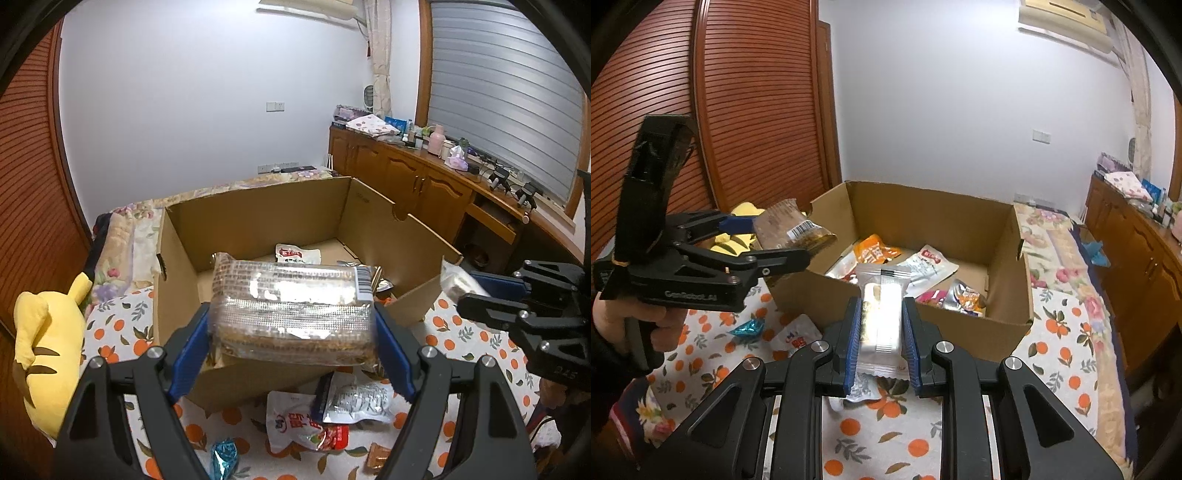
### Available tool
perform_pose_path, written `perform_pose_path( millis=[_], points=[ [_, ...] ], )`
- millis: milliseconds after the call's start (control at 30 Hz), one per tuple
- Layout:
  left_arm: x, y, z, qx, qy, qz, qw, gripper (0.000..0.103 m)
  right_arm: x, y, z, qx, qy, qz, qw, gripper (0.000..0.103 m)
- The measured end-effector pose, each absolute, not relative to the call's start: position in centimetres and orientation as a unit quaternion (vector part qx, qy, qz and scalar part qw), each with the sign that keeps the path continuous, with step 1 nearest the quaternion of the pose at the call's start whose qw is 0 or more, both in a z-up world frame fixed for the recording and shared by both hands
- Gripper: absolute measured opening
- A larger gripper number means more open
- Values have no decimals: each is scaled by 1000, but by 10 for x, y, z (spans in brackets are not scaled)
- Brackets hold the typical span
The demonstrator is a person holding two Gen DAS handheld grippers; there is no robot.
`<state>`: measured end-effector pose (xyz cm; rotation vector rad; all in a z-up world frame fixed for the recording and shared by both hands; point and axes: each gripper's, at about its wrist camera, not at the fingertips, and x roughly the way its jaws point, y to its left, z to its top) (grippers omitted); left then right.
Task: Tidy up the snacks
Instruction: 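Lift both bars and carry them over the cardboard box, then lower both bars into the box and open both tools to release them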
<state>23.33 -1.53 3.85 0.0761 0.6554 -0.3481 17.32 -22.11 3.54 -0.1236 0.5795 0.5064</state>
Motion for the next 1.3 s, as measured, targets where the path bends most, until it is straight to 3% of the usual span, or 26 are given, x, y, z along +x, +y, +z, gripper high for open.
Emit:
perform_pose_path(
  millis=[1300],
  points=[
    [293, -8, 19, 35, 361, -136, 922, 85, 280, -206, 5, -7, 372, 230, 899, 20]
  ],
)
